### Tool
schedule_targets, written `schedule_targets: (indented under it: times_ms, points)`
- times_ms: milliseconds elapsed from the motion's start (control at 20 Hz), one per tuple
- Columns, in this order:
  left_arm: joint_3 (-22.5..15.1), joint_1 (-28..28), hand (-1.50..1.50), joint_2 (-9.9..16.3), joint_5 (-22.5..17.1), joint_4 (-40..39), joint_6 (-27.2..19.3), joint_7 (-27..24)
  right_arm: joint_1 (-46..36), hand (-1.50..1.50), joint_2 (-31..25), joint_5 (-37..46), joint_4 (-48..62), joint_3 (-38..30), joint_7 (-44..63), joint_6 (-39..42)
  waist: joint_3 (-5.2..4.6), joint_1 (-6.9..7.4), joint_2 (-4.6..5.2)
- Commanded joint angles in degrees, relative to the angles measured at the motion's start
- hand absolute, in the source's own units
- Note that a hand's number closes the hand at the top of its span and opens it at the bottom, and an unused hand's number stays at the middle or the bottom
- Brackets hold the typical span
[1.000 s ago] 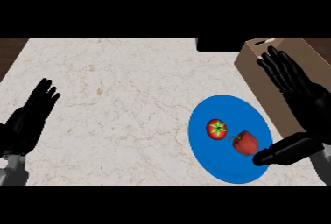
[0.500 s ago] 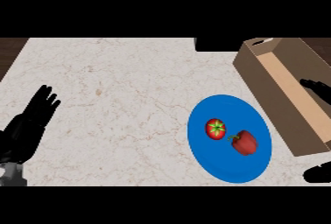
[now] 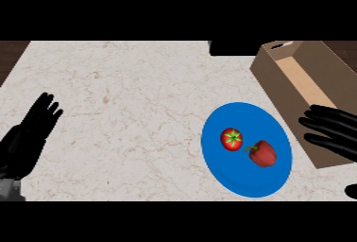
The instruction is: Pick the bell pepper from the plate and place it in the cardboard box
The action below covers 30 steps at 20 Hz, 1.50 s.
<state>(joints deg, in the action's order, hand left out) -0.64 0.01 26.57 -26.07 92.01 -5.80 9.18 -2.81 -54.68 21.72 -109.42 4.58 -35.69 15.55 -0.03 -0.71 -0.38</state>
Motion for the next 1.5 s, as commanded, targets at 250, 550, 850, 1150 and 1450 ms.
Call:
schedule_targets:
  times_ms: [250,550,850,1150,1450]
  points:
    - [0.72,1.64,0.0,-1.25,0.84,1.41,1.5,-0.67,3.13,-1.5,2.26,16.1,-11.06,10.05,20.11,5.49,0.0,0.93,0.3]
    - [-0.41,-0.34,0.0,-3.5,4.22,2.83,-0.52,2.8,-0.88,-1.5,6.93,19.02,-7.19,11.35,23.75,12.25,0.03,0.9,0.37]
    - [3.88,-1.75,0.0,-3.61,3.74,-0.77,3.23,2.74,-0.24,-1.5,9.14,23.66,-7.58,9.87,22.47,16.5,0.02,0.72,0.35]
    - [2.57,-2.09,0.0,-5.9,6.74,1.34,2.65,3.75,-4.41,-1.5,11.97,27.66,3.27,8.91,15.44,14.29,0.05,1.11,0.43]
    - [4.71,-0.68,0.0,-6.29,7.26,4.25,3.56,6.12,-4.29,-1.5,16.52,30.25,0.63,8.62,13.96,14.75,0.04,1.06,0.34]
